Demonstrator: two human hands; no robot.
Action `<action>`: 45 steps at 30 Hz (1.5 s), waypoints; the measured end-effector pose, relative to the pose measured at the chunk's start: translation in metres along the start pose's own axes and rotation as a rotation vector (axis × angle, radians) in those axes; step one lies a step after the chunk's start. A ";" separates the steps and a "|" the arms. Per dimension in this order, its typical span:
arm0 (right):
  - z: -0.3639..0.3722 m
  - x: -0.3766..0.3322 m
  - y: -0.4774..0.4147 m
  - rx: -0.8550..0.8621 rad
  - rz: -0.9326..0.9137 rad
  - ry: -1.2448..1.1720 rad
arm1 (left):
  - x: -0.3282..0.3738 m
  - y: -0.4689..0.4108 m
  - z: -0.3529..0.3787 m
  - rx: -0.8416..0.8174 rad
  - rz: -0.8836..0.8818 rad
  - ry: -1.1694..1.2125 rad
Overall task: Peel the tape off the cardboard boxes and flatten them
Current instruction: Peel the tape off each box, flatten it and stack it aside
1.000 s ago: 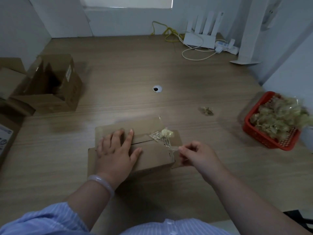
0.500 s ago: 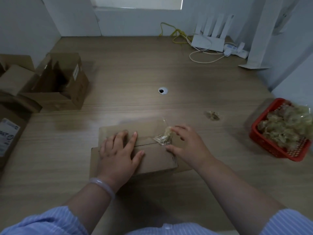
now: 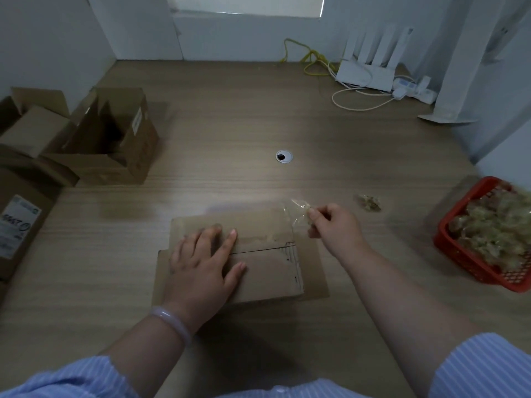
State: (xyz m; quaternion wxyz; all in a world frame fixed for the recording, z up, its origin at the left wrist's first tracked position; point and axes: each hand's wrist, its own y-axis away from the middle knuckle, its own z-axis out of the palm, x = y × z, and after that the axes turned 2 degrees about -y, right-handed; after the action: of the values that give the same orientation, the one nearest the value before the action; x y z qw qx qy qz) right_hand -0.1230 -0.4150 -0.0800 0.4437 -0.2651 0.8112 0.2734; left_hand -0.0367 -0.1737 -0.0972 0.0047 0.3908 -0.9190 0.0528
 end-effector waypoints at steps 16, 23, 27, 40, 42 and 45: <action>0.009 -0.009 -0.009 -0.042 -0.298 0.351 | 0.001 0.000 -0.004 -0.022 -0.005 0.005; 0.013 0.001 -0.002 -0.099 -0.337 0.296 | 0.001 -0.001 -0.004 -0.027 -0.007 0.009; 0.018 -0.004 -0.006 -0.047 -0.226 0.306 | 0.002 -0.001 -0.004 -0.034 -0.011 0.018; 0.029 -0.001 -0.016 -0.078 0.398 -0.497 | 0.001 0.000 -0.006 -0.043 0.001 0.015; 0.030 0.000 -0.019 -0.064 0.454 -0.584 | 0.001 0.000 -0.006 -0.037 0.006 0.021; 0.031 -0.002 -0.027 0.007 0.348 -0.477 | 0.000 0.000 -0.006 -0.039 0.005 0.029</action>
State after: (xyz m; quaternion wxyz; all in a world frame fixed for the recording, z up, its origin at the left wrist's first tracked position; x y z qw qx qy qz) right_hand -0.0862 -0.4124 -0.0980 0.5693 -0.0488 0.7181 0.3973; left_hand -0.0371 -0.1736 -0.0912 0.0256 0.3874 -0.9206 0.0406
